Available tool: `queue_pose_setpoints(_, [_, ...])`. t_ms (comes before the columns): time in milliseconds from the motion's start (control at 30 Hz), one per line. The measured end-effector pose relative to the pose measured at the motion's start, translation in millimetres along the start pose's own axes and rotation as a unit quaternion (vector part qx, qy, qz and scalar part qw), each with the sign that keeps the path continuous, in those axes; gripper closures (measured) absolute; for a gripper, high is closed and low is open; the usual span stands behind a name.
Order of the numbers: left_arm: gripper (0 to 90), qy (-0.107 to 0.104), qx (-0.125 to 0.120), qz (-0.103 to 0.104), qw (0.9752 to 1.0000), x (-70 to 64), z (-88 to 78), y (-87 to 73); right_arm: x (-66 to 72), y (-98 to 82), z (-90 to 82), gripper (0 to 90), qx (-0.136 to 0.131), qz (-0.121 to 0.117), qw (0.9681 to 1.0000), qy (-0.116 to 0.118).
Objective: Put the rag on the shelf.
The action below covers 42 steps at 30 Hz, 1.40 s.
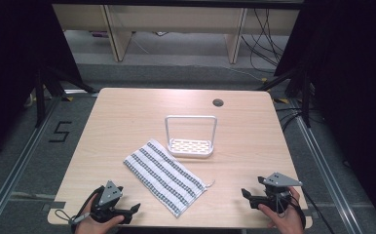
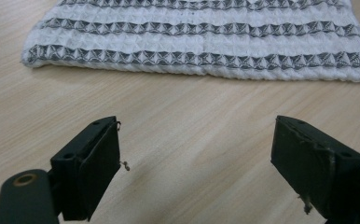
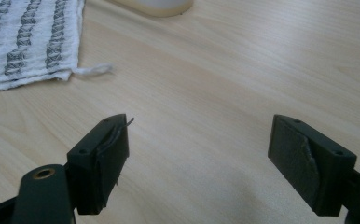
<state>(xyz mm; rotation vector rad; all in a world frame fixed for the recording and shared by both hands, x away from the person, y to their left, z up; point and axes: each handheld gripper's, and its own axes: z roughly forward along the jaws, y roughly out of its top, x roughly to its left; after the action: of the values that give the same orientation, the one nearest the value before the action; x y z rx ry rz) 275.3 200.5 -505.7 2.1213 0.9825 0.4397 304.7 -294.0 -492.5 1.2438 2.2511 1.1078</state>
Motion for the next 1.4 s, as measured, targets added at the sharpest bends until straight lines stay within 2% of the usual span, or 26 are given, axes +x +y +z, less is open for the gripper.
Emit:
queue_pose_setpoints(67, [15.0, 0.0, -0.001, -0.005, 1.0, -1.3, 0.4, -0.1, 0.2, 0.1, -0.1, 21.5, 0.001, -0.001, 1.0, -0.002])
queue_pose_setpoints(200, [15.0, -0.002, 0.0, -0.001, 1.0, -3.7, 0.1, 1.0, 0.2, 0.1, 0.6, 22.0, 0.0, -0.003, 1.0, -0.001])
queue_pose_setpoints(233, [15.0, 0.0, -0.002, 0.01, 0.9999, -3.0, 0.9, 1.4, 0.2, 0.3, 0.7, 22.1, 0.0, -0.003, 1.0, 0.0])
queue_pose_setpoints(267, [15.2, -0.002, -0.011, 0.0, 0.9999, -6.0, 2.1, 1.8, 0.4, 0.5, 0.5, 22.4, 0.0, -0.003, 1.0, -0.002])
queue_pose_setpoints(300, [15.2, -0.002, -0.011, 0.0, 0.9999, -6.0, 2.1, 1.8, 0.5, 0.6, 0.3, 22.7, -0.001, -0.003, 1.0, -0.001])
queue_pose_setpoints(333, [15.2, -0.003, -0.01, 0.003, 0.9999, -8.7, 2.0, 3.2, 4.2, 0.4, -0.9, 22.9, 0.007, 0.017, 0.9998, 0.0])
queue_pose_setpoints(400, [15.2, -0.005, -0.012, -0.001, 0.9999, -11.1, 2.7, 3.5, 3.5, 0.8, -0.5, 23.2, 0.001, 0.01, 0.9999, 0.004])
queue_pose_setpoints(433, [15.2, -0.006, -0.006, 0.006, 0.9999, -12.6, 2.4, 4.3, 3.5, 0.8, -0.5, 23.2, 0.001, 0.01, 0.9999, 0.004])
queue_pose_setpoints(467, [15.2, -0.012, -0.015, 0.002, 0.9998, -17.0, 4.3, 4.8, 2.5, 2.1, -0.2, 23.3, -0.003, -0.004, 1.0, 0.006])
queue_pose_setpoints(500, [15.3, -0.007, -0.008, 0.014, 0.9998, -16.7, 4.0, 5.2, 3.4, 2.8, -0.8, 23.3, -0.005, -0.006, 0.9999, 0.01])
queue_pose_setpoints(567, [15.4, -0.012, -0.016, 0.009, 0.9998, -19.4, 5.6, 5.5, 4.8, 3.3, -1.4, 23.4, -0.006, -0.006, 0.9999, 0.009])
queue_pose_setpoints(600, [15.4, -0.011, -0.011, 0.011, 0.9998, -20.8, 5.6, 6.0, 7.6, 5.6, -2.0, 24.0, -0.012, -0.014, 0.9997, 0.015])
queue_pose_setpoints(633, [15.3, -0.011, -0.011, 0.011, 0.9998, -20.8, 5.6, 6.0, 7.6, 5.6, -2.0, 24.0, -0.012, -0.014, 0.9997, 0.015])
queue_pose_setpoints(667, [15.4, -0.013, -0.01, 0.017, 0.9997, -22.3, 5.8, 6.8, 14.8, 7.1, -2.6, 24.5, -0.003, 0.001, 0.9998, 0.017])
queue_pose_setpoints(700, [15.4, -0.013, -0.01, 0.017, 0.9997, -22.3, 5.8, 6.8, 13.0, 8.1, -0.8, 24.7, -0.008, -0.02, 0.9996, 0.018])
queue_pose_setpoints(733, [15.9, -0.015, -0.01, 0.02, 0.9996, -24.7, 5.8, 7.8, 16.0, 8.8, 0.1, 25.0, -0.006, -0.016, 0.9997, 0.019])
queue_pose_setpoints(767, [16.2, -0.017, -0.018, 0.015, 0.9996, -27.3, 6.8, 8.1, 16.6, 10.3, 1.5, 25.3, -0.001, -0.025, 0.9994, 0.026])
queue_pose_setpoints(900, [16.6, -0.021, -0.01, 0.025, 0.9994, -31.4, 6.4, 10.4, 26.7, 15.1, 5.3, 26.7, 0.003, -0.023, 0.9993, 0.03])
queue_pose_setpoints(933, [16.7, -0.024, -0.012, 0.033, 0.9991, -34.2, 7.1, 11.1, 29.4, 19.7, 8.9, 27.2, -0.002, -0.049, 0.9982, 0.035])
queue_pose_setpoints(1067, [17.8, -0.031, -0.012, 0.036, 0.9988, -40.0, 8.7, 12.8, 39.2, 27.5, 14.9, 29.0, 0.001, -0.067, 0.9964, 0.052])
queue_pose_setpoints(1133, [18.0, -0.027, 0.005, 0.052, 0.9982, -39.7, 8.0, 14.5, 41.2, 28.5, 15.6, 29.4, 0.007, -0.066, 0.9962, 0.057])
queue_pose_setpoints(1200, [18.4, -0.038, -0.008, 0.048, 0.9981, -42.9, 10.8, 16.4, 47.2, 30.8, 21.5, 30.4, 0.01, -0.081, 0.9944, 0.067])
queue_pose_setpoints(1267, [18.5, -0.039, -0.013, 0.049, 0.998, -44.8, 11.9, 17.4, 48.4, 31.4, 22.5, 30.4, 0.012, -0.082, 0.9941, 0.069])
queue_pose_setpoints(1333, [18.5, -0.042, -0.015, 0.053, 0.9976, -49.0, 14.4, 19.4, 50.9, 33.5, 26.9, 30.4, 0.014, -0.086, 0.9934, 0.075])
queue_pose_setpoints(1367, [18.8, -0.041, -0.008, 0.069, 0.9967, -51.4, 16.4, 21.6, 52.3, 36.5, 31.0, 30.9, 0.015, -0.091, 0.9926, 0.079])
queue_pose_setpoints(1400, [19.2, -0.044, -0.01, 0.069, 0.9966, -53.7, 18.2, 22.4, 53.9, 37.5, 32.3, 31.6, 0.017, -0.086, 0.9926, 0.083])
